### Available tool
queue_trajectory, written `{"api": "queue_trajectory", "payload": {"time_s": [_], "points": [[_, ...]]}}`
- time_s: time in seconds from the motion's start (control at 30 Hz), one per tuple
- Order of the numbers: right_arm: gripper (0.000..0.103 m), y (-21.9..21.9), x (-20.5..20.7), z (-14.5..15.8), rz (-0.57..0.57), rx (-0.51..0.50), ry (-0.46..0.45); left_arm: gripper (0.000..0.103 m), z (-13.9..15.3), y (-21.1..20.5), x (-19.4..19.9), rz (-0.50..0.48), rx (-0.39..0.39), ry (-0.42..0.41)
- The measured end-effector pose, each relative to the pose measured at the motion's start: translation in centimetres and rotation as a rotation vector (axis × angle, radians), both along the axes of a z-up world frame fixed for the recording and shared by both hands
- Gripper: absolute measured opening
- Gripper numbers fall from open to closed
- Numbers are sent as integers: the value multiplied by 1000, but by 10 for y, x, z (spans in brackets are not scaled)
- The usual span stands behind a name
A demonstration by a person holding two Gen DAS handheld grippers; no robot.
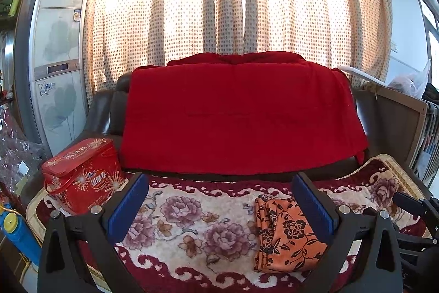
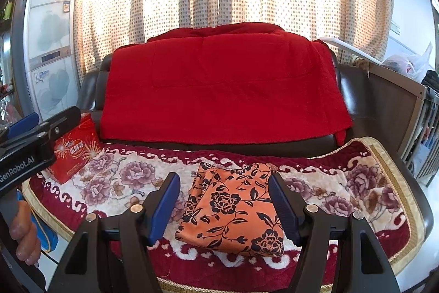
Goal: Fold small clothes
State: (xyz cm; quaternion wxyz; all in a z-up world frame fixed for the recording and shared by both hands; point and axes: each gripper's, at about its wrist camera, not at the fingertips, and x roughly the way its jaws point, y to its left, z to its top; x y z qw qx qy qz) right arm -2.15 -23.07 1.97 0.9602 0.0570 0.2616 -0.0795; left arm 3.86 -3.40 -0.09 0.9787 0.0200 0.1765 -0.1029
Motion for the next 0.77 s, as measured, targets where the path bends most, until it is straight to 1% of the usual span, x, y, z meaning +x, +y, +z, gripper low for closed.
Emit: {"api": "queue_trajectory", "payload": {"time_s": [0.27, 0.6, 0.7, 0.73, 0.77], "points": [[70, 3, 10, -6, 10, -7, 9, 103, -5, 2, 7, 8, -1, 9], [70, -2, 32, -21, 30, 3, 41, 103, -15, -3, 23, 7, 9, 33], [70, -14, 47, -34, 47, 27, 63, 103, -23, -1, 36, -26, -26, 49], [70, -22, 54, -41, 50, 31, 75, 103, -26, 3, 44, -18, -48, 42], [70, -32, 61, -50, 51, 43, 89, 103, -32, 7, 56, 15, -64, 37]]}}
